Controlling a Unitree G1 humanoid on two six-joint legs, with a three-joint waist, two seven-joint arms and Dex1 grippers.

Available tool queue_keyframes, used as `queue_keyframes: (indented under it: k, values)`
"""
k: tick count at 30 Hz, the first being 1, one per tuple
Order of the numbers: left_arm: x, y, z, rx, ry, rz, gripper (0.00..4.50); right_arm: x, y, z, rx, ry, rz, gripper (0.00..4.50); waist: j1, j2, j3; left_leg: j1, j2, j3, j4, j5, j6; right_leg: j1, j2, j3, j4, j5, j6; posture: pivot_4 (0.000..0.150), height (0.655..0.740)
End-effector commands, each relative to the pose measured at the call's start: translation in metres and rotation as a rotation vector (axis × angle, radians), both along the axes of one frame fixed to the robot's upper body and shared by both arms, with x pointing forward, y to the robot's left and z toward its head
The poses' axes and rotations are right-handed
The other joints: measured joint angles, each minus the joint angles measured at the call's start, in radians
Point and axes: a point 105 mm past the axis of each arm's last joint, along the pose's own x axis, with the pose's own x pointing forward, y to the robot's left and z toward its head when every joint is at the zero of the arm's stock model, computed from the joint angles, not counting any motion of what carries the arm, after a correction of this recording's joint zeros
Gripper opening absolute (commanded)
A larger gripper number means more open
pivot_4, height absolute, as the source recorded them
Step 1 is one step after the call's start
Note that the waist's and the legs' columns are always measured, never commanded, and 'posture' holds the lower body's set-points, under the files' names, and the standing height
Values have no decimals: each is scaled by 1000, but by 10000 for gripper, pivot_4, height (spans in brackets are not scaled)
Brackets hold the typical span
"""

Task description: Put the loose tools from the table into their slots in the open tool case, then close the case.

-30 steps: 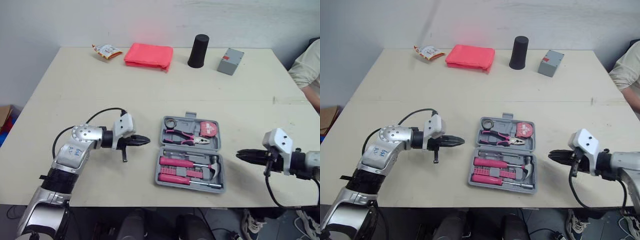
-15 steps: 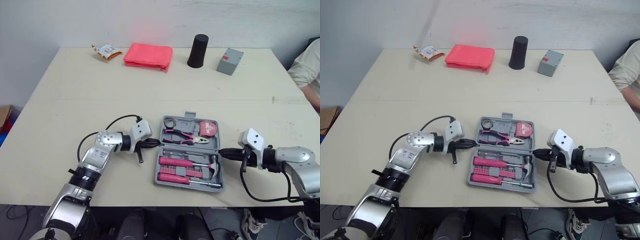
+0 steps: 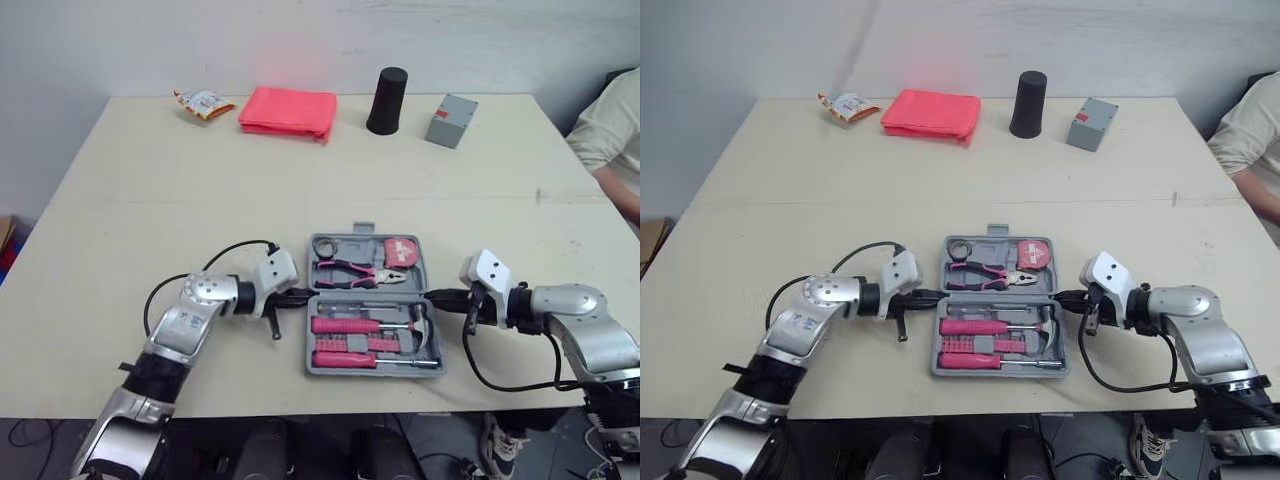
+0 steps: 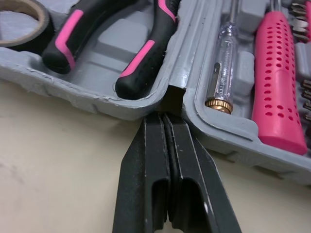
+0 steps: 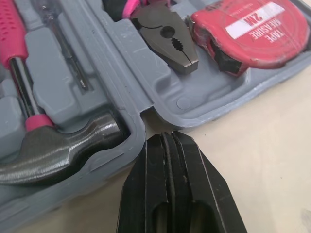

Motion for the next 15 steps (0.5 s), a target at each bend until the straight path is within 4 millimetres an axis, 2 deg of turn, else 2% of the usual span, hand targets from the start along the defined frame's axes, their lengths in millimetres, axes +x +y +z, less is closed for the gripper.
queue_keyframes:
  k: [1, 6, 12, 15]
  values:
    - [-13, -4, -5, 18, 13, -13, 0, -2, 17, 12, 26, -45, 86, 348, -2, 0, 0, 0, 0, 0, 0, 0, 0, 0, 0, 0, 0, 0, 0, 1500, 7361]
    - [-5, 9, -9, 56, -28, 80, 0, -3, 13, 10, 13, -29, 84, 348, -2, 0, 0, 0, 0, 0, -1, 0, 0, 0, 0, 0, 0, 0, 0, 1500, 7361]
    - [1, 9, -8, 55, -41, 110, 0, -9, 12, 9, 14, -6, 99, 348, -2, 0, 0, 0, 0, 0, -1, 0, 0, 0, 0, 0, 0, 0, 0, 1500, 7361]
    - [4, 18, -11, 83, -34, 153, 0, -5, 5, 10, -33, -43, 70, 348, -2, 0, 0, 1, 0, 0, -1, 0, 0, 0, 0, 0, 0, 0, 0, 1500, 7361]
